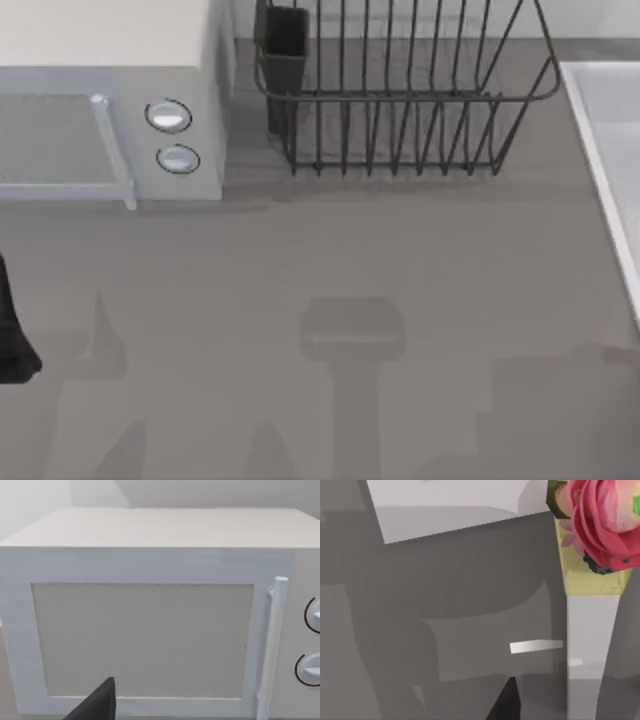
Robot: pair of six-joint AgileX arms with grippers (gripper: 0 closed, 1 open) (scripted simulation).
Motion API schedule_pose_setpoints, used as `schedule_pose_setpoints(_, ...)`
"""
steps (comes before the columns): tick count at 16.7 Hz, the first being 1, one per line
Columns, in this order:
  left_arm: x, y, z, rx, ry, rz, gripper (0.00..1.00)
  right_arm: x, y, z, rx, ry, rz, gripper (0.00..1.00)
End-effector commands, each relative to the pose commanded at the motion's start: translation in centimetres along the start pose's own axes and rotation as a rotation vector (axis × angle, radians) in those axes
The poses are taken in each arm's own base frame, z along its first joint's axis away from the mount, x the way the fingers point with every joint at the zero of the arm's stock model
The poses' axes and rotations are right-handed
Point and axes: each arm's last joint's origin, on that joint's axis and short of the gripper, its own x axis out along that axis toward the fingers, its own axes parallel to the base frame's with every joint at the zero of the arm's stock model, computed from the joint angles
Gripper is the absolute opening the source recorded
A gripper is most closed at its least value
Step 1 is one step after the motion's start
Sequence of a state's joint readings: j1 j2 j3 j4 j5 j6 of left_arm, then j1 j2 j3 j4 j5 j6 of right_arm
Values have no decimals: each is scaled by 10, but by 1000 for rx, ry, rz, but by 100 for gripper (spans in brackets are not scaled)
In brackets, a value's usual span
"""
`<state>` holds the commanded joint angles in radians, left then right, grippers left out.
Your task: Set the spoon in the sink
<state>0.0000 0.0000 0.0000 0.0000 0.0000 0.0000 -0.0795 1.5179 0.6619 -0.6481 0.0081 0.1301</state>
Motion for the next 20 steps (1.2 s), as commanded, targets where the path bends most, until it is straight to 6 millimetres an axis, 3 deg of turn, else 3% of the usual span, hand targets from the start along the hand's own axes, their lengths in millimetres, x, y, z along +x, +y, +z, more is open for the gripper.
schedule_pose_setpoints(10,0,0,0,0,0,0,100,-91,0,5,-1,11,-1,0)
schedule_pose_setpoints(17,0,0,0,0,0,0,100,-95,0,7,1,12,-1,0)
schedule_pose_setpoints(20,0,0,0,0,0,0,100,-100,1,27,8,40,-7,0)
